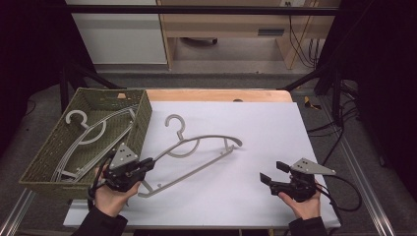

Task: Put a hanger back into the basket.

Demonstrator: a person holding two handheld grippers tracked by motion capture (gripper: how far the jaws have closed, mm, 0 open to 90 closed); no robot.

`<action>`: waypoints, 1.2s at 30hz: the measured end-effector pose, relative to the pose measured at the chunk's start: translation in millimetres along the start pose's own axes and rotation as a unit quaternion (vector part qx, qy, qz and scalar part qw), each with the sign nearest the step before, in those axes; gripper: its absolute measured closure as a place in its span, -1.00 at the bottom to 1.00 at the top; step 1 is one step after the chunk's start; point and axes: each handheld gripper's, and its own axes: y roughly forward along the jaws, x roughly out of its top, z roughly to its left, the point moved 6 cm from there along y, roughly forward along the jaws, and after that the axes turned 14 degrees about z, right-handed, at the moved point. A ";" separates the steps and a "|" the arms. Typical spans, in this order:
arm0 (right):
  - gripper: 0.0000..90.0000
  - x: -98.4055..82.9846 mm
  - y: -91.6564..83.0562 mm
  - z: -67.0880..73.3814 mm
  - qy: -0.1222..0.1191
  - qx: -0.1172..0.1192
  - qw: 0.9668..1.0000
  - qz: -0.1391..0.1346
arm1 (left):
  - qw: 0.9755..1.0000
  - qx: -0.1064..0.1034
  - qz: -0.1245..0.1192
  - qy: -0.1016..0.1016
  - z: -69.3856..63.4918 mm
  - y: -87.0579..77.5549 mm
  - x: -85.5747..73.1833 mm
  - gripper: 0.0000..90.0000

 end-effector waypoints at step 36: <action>-0.87 8.7 -17.2 -4.1 -0.017 -0.015 0.999 -0.040 | 0.980 0.148 -0.085 -0.101 172.8 -96.2 0.9 0.84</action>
